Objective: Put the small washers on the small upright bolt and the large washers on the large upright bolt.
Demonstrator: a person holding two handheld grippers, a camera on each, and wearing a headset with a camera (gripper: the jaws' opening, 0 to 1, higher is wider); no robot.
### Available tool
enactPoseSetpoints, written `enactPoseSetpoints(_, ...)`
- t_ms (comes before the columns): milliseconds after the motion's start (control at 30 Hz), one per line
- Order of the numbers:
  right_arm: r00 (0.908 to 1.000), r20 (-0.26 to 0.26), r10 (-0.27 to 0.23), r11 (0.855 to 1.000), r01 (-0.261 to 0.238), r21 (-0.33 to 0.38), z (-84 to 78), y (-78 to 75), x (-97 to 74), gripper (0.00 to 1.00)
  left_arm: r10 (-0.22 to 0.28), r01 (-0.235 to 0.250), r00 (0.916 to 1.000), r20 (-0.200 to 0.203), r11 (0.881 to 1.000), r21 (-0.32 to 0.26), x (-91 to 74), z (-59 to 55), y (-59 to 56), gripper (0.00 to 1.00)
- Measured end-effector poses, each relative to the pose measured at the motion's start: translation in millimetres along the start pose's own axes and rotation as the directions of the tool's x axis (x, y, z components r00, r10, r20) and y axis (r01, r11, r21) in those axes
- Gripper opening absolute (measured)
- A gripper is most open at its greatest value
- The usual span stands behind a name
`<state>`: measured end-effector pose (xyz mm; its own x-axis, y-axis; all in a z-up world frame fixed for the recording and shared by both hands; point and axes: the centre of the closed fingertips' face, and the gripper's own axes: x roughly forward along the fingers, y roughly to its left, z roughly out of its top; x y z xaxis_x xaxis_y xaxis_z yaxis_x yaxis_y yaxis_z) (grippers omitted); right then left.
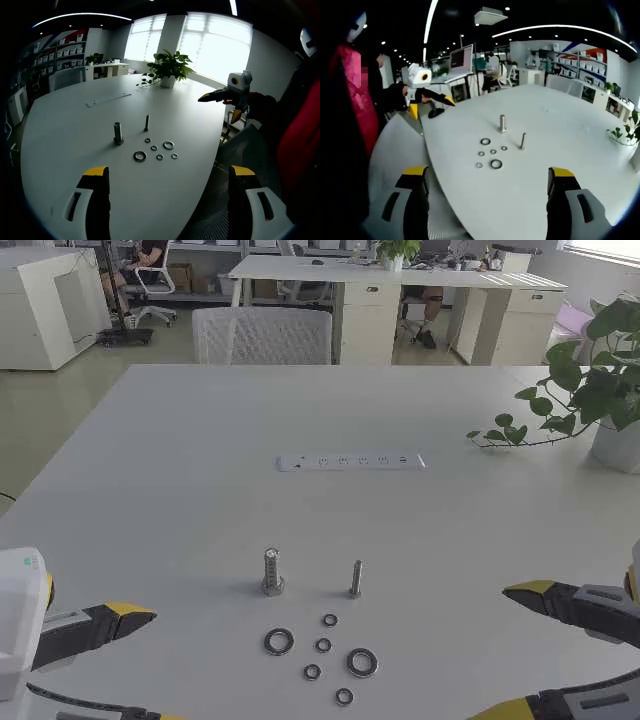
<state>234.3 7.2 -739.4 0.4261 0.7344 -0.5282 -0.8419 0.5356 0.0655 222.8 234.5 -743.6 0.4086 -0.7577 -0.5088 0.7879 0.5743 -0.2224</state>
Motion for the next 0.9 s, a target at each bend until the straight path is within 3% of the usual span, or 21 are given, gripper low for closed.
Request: enactPoseSetpoints(900,1.0,-0.007,0.001,1.0,-0.001,0.0,-0.2,2.2,0.3,0.97,0.006,-0.006,1.0,0.007,1.0,0.006,-3.0,1.1,-0.3,0.99)
